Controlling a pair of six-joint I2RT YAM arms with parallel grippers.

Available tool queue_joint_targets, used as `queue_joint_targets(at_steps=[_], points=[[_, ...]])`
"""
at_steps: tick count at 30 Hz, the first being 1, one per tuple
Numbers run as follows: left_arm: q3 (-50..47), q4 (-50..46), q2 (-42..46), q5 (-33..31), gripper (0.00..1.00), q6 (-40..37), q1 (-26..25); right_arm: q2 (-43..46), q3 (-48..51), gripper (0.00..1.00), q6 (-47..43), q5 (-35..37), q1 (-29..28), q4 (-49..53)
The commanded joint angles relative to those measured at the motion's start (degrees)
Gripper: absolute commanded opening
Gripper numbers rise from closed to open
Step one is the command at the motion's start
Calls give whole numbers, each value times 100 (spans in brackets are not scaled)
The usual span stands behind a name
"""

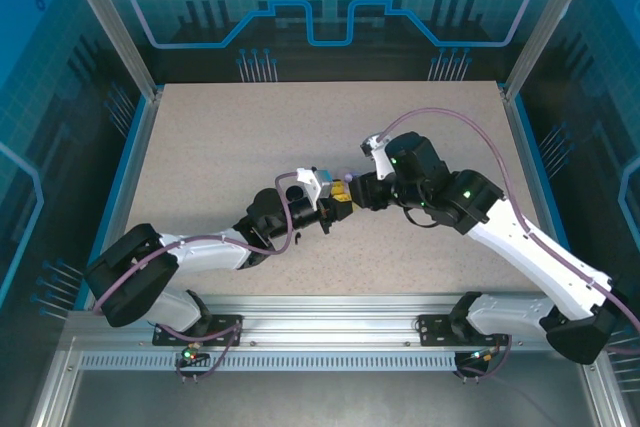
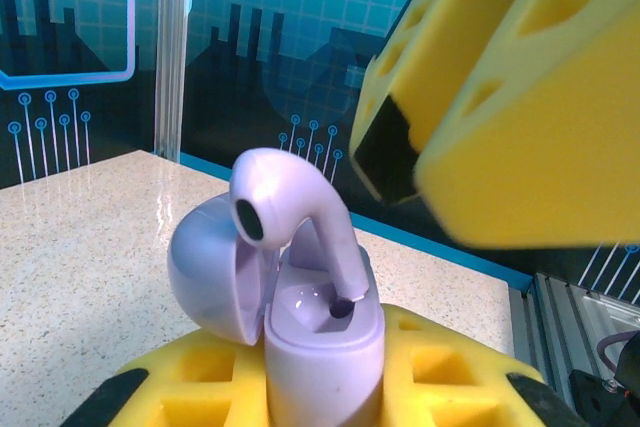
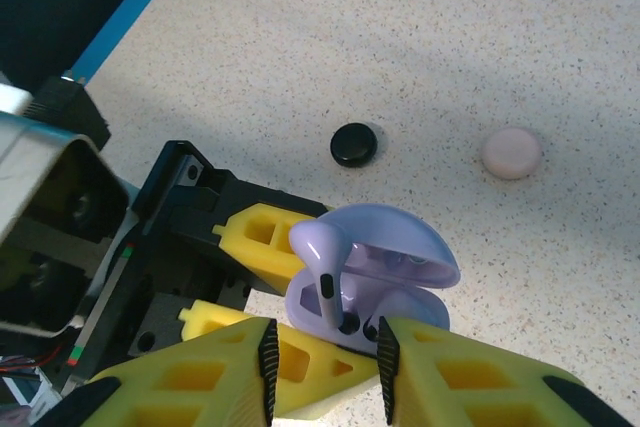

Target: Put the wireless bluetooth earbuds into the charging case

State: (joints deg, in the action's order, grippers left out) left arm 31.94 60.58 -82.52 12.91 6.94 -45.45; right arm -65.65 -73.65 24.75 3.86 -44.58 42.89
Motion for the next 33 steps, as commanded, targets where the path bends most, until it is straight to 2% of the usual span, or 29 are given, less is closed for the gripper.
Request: queue_joint_targets(at_steps=[1, 7, 13, 18, 33], points=[[-37, 375, -52, -14, 3, -191, -16, 238, -155, 36, -126, -105, 84, 16], [-50, 479, -65, 28, 3, -245, -17, 430, -124, 33, -357, -513, 351, 60], [-19, 476, -93, 30, 3, -222, -17, 173, -255, 18, -399, -903, 355, 242], [-4, 479, -114, 41, 3, -202, -16, 9, -240, 11, -340, -1079, 336, 128], [-4, 476, -107, 20, 3, -194, -17, -134, -147, 10, -278, -922, 336, 29]])
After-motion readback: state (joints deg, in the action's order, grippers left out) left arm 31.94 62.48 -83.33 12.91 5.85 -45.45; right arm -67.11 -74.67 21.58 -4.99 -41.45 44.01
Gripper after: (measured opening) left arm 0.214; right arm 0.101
